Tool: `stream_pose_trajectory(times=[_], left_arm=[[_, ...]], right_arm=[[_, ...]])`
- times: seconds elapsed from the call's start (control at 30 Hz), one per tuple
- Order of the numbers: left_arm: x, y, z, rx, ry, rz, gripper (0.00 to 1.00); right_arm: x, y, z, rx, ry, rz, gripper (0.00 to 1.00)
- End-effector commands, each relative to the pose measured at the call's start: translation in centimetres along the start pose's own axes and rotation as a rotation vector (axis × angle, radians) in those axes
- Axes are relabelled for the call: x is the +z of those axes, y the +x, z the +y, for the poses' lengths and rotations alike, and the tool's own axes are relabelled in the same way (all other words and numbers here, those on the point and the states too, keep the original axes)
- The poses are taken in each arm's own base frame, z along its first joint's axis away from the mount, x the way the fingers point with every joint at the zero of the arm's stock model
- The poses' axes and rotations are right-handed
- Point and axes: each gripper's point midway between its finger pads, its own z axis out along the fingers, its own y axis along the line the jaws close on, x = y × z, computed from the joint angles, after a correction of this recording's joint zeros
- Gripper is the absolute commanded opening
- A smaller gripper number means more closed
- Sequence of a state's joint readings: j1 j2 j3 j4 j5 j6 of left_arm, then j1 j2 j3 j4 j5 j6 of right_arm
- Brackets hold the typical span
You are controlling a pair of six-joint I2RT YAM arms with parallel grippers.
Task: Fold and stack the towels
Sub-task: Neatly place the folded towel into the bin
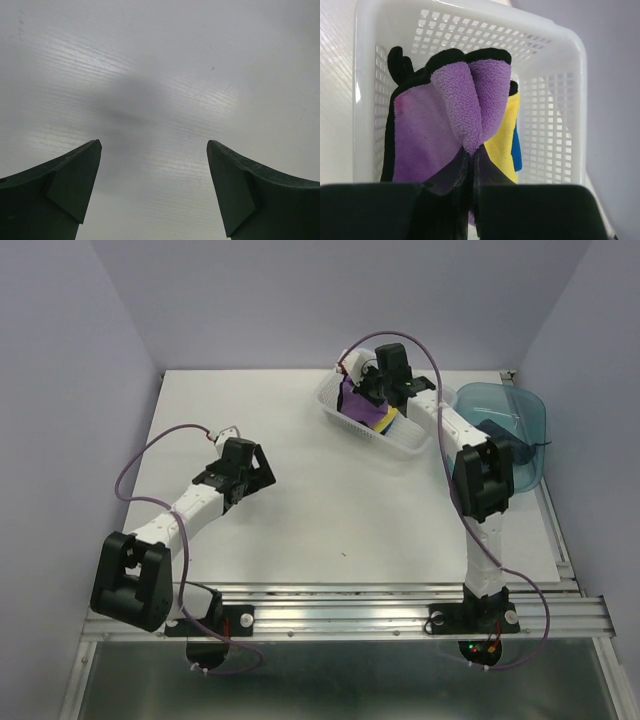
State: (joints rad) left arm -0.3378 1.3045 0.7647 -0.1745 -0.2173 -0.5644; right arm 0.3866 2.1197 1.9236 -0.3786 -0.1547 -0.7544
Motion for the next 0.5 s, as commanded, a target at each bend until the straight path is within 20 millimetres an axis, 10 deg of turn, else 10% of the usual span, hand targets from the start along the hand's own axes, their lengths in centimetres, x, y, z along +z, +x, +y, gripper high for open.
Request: stream_pose_trajectory(times=[0.0,0.47], left_arm=[[0.1,-2.3,-1.0,-0.003,0.021,-0.051,0.99],[2.1,-1.9,-1.0,0.005,0.005,-0.004,0.99]], right_arm=[[-0.1,-2.6,-2.3,0.007,0.006,-0.097,0.01],[3.2,0.9,-3.8,0.090,0.030,-0.054,0.01]])
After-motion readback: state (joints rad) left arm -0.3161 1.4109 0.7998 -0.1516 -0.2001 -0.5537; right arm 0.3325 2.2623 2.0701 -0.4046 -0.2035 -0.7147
